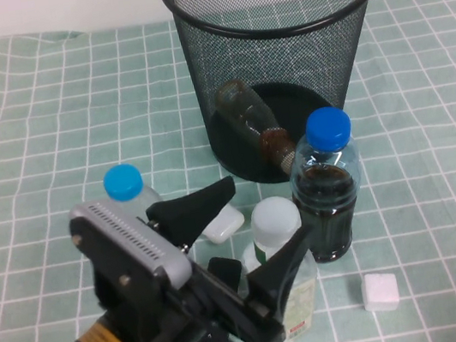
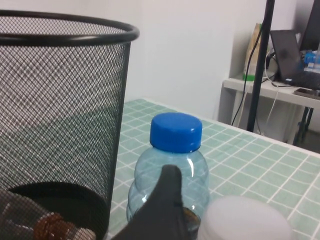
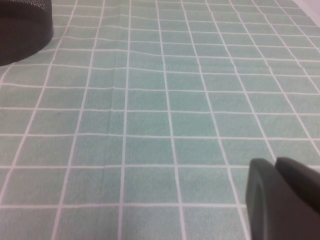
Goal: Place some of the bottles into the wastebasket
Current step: Pick up a bottle from the table with left arm
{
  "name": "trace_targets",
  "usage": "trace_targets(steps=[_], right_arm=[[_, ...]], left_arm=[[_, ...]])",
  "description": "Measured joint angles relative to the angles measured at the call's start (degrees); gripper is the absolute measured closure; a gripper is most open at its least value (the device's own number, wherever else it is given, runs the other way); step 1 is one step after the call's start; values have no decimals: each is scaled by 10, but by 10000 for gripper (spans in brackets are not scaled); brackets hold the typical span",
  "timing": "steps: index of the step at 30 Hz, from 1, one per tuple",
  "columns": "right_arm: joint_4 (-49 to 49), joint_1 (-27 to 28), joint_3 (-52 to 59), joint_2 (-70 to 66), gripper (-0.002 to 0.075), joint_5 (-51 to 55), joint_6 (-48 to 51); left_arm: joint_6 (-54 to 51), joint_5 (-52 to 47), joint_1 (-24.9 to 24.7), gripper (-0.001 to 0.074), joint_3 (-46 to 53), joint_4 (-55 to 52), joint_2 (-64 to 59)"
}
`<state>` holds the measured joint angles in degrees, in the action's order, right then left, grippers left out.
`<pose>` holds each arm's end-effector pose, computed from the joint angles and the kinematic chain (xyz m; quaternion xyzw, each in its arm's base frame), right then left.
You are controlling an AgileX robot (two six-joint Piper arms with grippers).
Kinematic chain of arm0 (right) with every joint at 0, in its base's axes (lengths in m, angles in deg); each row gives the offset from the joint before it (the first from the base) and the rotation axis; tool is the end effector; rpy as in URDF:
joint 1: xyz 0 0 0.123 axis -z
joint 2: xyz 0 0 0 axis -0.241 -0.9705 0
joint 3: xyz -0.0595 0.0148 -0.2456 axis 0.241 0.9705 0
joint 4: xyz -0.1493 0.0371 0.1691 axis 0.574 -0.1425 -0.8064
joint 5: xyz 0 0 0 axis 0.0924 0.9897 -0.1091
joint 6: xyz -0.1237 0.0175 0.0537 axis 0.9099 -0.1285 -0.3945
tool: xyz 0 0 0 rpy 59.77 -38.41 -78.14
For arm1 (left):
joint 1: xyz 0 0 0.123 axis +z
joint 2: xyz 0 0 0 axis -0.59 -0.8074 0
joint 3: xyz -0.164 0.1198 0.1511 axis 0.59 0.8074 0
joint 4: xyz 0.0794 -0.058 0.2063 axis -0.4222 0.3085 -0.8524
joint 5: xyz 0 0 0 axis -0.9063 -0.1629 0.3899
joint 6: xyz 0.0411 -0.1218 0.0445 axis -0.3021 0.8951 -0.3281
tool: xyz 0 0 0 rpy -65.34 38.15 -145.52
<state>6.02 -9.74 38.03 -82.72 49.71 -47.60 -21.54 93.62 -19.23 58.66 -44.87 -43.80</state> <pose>0.1048 -0.0041 0.1671 0.0049 0.7843 -0.0250 0.6199 0.1604 -0.2222 0.2383 0.2769 0.6324 -0.3541 0.6309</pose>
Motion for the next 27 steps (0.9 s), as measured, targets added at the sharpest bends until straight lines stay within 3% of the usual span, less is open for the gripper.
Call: trace_targets(steps=[27], right_arm=[[0,0,0,0,733,0,0]], left_arm=[[-1,14,14,112,-50,31,-119]])
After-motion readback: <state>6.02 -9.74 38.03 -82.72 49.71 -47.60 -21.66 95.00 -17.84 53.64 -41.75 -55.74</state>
